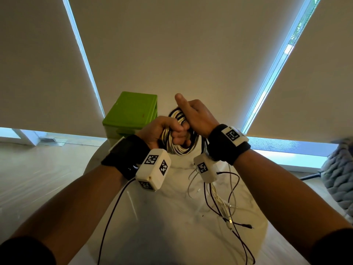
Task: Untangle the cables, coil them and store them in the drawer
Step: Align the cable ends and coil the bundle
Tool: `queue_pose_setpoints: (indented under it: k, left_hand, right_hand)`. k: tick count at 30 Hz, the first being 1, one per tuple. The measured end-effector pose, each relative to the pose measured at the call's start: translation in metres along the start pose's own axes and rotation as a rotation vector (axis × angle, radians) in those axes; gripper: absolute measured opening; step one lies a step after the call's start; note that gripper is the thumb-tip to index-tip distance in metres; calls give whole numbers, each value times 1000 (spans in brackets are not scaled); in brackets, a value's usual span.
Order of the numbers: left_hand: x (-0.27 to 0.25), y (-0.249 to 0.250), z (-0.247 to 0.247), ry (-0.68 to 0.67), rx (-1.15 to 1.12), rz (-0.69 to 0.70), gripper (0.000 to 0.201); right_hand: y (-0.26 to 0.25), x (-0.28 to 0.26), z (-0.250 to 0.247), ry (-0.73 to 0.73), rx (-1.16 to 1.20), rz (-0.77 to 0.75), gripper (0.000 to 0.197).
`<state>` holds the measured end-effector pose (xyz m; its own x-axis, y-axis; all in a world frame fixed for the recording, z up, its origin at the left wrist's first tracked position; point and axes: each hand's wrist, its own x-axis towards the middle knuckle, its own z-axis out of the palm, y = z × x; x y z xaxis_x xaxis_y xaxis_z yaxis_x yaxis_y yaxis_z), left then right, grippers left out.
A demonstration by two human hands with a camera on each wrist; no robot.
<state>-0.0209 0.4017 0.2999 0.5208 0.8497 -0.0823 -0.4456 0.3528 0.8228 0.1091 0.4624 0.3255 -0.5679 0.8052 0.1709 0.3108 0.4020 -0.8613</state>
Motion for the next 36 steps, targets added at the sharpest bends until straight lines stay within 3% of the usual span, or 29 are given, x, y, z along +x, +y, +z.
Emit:
queue_pose_setpoints:
  k: [4,6,10,12,14,18,20,22,23,24,26,27,31,34,36]
  left_hand:
    - [0,-5,0,-28,-88,33,38]
    - [-1,-7,0,-91,-123,42,42]
    - [-5,-11,-2,-16,-93,20,41]
    - [-8,-13,-1,-44,-112,32,36]
    - [-8,-13,-2,-113,-179,34,43]
    - [-1,-16,-1,-127,-271,66,50]
    - [1,-18,-2,-137,-320,138,45]
    - [5,-18,-2,-117,-335,167,41]
    - [6,-18,-1,-109,-327,160,40]
    - [6,-18,1,-106,-335,148,40]
    - [9,-18,5,-105,-377,129,41]
    - [10,-18,6,-91,-382,122,43]
    - [9,-21,6,-107,-398,131,47]
    - [8,-23,4,-97,-422,151,49]
    - [6,-20,1,-119,-477,190,51]
  right_hand:
    - [1,2,1,46,23,-14,64]
    - [0,0,2,28,55,12,64]
    - [2,1,7,-15,58,33,63]
    - [3,4,6,-75,79,36,65]
    - [2,7,3,-101,65,51,68]
    - [5,5,-6,-101,93,54,69]
    - [10,8,-6,-148,236,134,63]
    - [8,3,1,-427,667,299,66]
    - [12,2,8,-418,753,310,65]
    - [17,3,12,-272,772,328,62]
    - [29,4,15,92,593,286,48]
    - [34,4,16,140,582,261,47]
    - [36,-1,15,115,548,303,49]
    - [39,-5,15,70,585,310,67]
    - [42,-11,16,109,458,250,57]
